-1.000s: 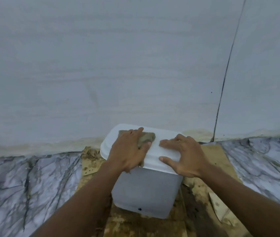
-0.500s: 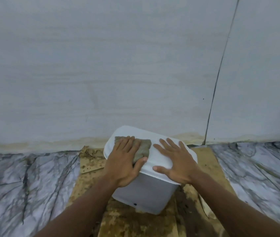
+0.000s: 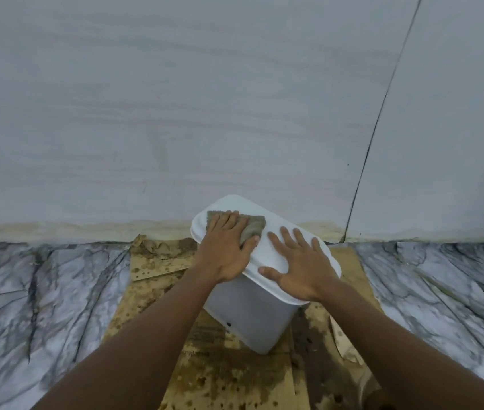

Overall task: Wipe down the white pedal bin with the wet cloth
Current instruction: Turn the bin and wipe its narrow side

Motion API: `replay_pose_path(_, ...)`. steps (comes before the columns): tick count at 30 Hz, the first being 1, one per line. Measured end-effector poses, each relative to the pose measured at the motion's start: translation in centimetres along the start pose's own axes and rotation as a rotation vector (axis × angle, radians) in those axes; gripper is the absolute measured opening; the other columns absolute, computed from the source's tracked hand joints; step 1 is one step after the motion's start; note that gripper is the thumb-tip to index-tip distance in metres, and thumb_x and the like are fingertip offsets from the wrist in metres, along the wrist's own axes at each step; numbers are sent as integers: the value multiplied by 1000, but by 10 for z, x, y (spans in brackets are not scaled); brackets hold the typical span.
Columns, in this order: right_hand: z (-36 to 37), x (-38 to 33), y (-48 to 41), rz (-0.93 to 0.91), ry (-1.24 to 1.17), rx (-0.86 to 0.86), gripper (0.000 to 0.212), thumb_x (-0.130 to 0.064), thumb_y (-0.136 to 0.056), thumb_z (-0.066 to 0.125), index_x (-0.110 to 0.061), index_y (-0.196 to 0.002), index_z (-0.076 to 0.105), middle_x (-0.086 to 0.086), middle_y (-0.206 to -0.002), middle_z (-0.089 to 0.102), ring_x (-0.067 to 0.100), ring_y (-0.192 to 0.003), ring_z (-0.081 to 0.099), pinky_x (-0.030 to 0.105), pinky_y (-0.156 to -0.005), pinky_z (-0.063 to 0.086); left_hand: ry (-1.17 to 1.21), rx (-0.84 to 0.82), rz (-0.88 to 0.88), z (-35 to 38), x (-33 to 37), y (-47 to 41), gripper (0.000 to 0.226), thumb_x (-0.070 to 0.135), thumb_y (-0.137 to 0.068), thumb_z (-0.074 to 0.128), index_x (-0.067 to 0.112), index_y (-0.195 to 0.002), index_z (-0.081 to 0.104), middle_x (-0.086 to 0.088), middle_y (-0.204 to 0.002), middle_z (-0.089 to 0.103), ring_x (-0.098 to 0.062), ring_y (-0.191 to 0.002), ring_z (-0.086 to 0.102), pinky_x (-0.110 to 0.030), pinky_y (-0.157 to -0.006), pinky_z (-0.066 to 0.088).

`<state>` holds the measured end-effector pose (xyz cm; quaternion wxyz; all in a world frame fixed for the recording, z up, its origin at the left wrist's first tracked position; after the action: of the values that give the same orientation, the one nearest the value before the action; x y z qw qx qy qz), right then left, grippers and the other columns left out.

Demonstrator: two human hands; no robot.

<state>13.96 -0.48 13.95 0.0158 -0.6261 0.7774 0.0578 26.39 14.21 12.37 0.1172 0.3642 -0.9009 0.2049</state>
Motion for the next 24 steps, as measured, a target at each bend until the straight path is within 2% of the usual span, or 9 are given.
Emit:
replay_pose_path(7,1,24,-18,-51,-6,20,86,-80,-91,25,-40,-159,-9,-11,-168,-15,16,-156,-14,47,-127,-5,12,104,51,23,-11,-30,73,69,-95,17,30,-153,37,7,-159,36,-13,-151,19,-43,-124,11)
replay_pose_path(11,-7,55,-22,-204,-75,1,101,-97,-72,18,-48,-157,-4,-19,-167,-12,5,-155,-12,44,-128,0,28,169,77,29,-14,-37,66,66,-97,21,31,-148,43,8,-154,44,-13,-148,26,-43,-122,15)
replay_pose_path(15,-3,83,-19,-353,-109,46,95,-94,-77,31,-51,-156,1,-23,-166,-8,-4,-152,-14,37,-128,-2,83,214,108,32,-14,-38,60,63,-99,25,31,-144,49,8,-148,50,-14,-144,33,-42,-121,19)
replay_pose_path(20,8,75,-20,-315,-205,197,91,-91,-79,34,-44,-156,22,-18,-167,11,1,-155,3,44,-128,8,109,310,141,26,-12,-40,43,48,-102,36,25,-125,64,7,-126,64,-18,-128,49,-44,-114,27)
replay_pose_path(24,5,48,-18,-247,-205,210,104,-98,-71,15,-40,-158,23,-11,-168,13,8,-156,7,44,-128,8,179,388,117,10,-17,-45,26,38,-100,45,23,-103,66,7,-101,65,-20,-109,53,-44,-106,34)
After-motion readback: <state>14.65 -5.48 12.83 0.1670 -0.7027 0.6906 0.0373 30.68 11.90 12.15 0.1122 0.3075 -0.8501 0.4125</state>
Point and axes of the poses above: each hand's wrist, its own y-axis away from the middle knuckle, its own z-axis out of the palm, x = y × z, the point moved 2 cm from there along -y, towards the middle knuckle
